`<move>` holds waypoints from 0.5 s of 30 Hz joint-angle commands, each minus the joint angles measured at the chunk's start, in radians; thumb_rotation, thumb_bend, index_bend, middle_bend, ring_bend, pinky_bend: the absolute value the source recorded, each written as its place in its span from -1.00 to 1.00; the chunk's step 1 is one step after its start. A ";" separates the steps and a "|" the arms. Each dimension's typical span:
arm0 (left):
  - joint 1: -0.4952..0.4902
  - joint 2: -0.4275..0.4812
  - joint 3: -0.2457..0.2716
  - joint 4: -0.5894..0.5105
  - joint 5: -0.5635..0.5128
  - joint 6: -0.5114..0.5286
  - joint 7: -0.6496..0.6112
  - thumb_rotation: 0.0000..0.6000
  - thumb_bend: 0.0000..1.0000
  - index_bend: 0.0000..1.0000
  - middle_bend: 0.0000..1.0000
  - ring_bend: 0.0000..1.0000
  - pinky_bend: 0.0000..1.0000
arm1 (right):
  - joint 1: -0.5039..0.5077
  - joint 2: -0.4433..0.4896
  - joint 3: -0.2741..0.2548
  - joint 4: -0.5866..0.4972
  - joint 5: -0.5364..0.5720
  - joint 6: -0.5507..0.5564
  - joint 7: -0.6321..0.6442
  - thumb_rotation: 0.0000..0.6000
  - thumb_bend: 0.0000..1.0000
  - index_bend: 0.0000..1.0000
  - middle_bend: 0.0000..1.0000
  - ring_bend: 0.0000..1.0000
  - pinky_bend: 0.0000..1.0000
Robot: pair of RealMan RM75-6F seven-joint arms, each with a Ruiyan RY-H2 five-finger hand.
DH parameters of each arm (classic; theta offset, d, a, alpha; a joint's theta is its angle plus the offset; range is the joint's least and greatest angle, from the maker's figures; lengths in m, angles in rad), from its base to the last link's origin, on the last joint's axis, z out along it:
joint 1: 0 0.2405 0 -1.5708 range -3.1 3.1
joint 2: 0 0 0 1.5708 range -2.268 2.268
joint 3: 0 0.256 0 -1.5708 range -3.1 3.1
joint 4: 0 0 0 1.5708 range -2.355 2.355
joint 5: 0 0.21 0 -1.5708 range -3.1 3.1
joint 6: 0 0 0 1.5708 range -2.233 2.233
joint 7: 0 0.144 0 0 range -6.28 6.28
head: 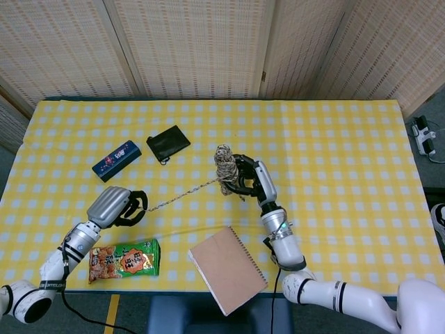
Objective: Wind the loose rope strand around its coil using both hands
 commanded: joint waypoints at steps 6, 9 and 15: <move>-0.001 -0.029 -0.013 0.065 -0.053 -0.040 0.004 1.00 0.17 0.40 0.82 0.66 0.56 | -0.021 0.034 -0.019 -0.019 -0.053 -0.003 0.049 1.00 0.35 0.89 0.62 0.74 0.63; -0.002 -0.037 -0.019 0.085 -0.075 -0.054 0.009 1.00 0.17 0.40 0.82 0.66 0.56 | -0.028 0.046 -0.025 -0.029 -0.066 -0.002 0.063 1.00 0.35 0.89 0.62 0.74 0.63; -0.003 -0.045 -0.027 0.109 -0.105 -0.079 0.015 1.00 0.17 0.40 0.82 0.66 0.56 | -0.039 0.065 -0.044 -0.041 -0.097 0.002 0.082 1.00 0.35 0.90 0.62 0.75 0.63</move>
